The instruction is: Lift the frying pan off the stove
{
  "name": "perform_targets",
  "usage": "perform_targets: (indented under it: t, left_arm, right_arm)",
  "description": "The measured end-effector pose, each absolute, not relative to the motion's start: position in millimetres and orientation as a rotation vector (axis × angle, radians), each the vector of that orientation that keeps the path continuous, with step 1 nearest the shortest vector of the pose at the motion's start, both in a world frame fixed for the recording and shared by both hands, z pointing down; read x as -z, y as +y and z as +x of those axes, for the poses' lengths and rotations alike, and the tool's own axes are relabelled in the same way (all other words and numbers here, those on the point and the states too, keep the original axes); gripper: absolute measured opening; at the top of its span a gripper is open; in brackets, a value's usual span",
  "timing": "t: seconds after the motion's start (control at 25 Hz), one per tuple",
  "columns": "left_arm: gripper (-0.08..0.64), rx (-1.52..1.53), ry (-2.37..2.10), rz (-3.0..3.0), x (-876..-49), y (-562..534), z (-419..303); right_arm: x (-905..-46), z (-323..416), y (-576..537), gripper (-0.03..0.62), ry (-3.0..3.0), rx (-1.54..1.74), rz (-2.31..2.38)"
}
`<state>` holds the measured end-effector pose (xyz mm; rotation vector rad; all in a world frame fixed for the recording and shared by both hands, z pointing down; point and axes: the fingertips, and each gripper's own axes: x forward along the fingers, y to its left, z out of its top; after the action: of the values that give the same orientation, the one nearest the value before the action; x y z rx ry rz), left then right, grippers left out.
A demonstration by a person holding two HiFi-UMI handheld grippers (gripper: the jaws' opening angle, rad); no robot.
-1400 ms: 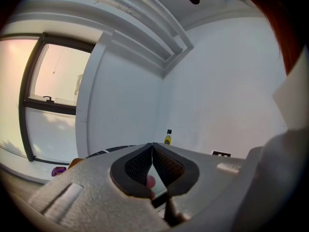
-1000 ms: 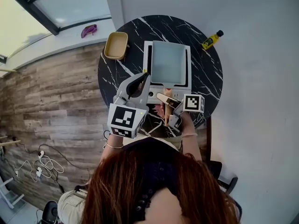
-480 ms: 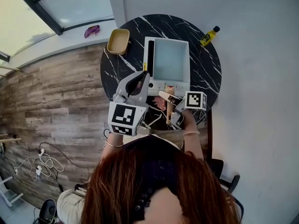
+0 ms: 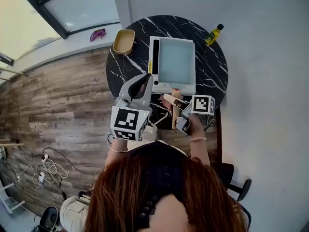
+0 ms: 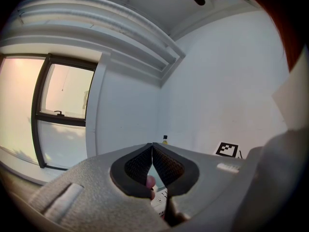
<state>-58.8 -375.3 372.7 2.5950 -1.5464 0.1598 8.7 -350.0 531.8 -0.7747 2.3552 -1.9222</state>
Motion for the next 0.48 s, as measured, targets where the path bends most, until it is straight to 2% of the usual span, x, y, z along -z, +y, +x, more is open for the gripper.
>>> perform_targets:
  t: [0.48]
  left_arm:
    - [0.014, -0.156, -1.543, 2.614, -368.2, -308.5, -42.4]
  right_arm:
    - [-521.6, 18.8, -290.2, 0.089, 2.418, 1.887, -0.794]
